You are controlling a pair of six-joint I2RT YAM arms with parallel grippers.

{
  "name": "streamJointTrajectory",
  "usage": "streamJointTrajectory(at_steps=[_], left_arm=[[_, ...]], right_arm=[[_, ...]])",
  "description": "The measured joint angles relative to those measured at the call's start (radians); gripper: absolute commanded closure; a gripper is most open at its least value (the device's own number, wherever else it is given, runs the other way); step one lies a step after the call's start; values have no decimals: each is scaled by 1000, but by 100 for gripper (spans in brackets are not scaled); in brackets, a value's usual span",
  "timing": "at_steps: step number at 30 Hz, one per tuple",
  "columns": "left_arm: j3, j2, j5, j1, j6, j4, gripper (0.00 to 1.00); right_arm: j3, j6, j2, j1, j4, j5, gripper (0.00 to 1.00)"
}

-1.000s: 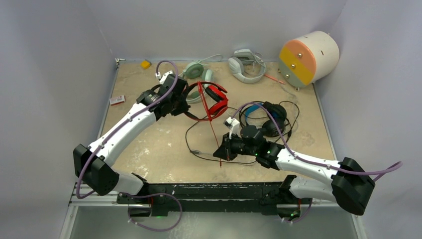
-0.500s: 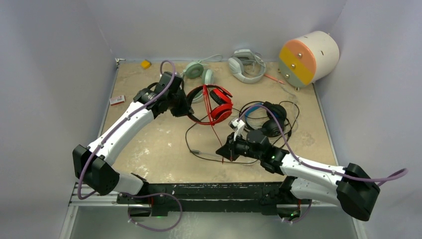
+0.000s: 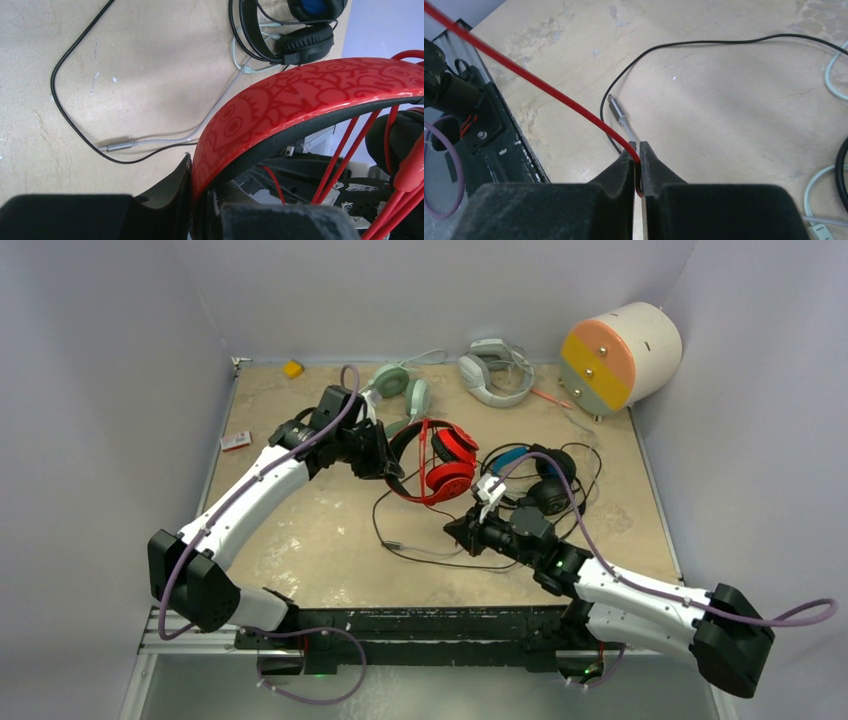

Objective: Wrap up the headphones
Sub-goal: Wrap the headphones cable around the headphones.

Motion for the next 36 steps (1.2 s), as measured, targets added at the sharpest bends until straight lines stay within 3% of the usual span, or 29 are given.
streamJointTrajectory(at_steps=[4, 9, 20, 25, 30, 36], left_arm=[[0, -1, 18, 0, 20, -13, 100], [-2, -13, -55, 0, 16, -47, 100], [34, -16, -303, 2, -56, -199, 100], [34, -16, -325, 2, -65, -220, 100], [34, -16, -324, 2, -65, -220, 100], [39, -16, -327, 2, -65, -222, 100]], right_arm=[[-2, -32, -42, 2, -17, 51, 77], [-1, -49, -17, 3, -45, 55, 80], [14, -38, 156, 3, -3, -37, 76], [43, -38, 200, 3, 26, -72, 71], [47, -36, 205, 3, 37, -89, 57], [47, -35, 186, 3, 29, -88, 53]])
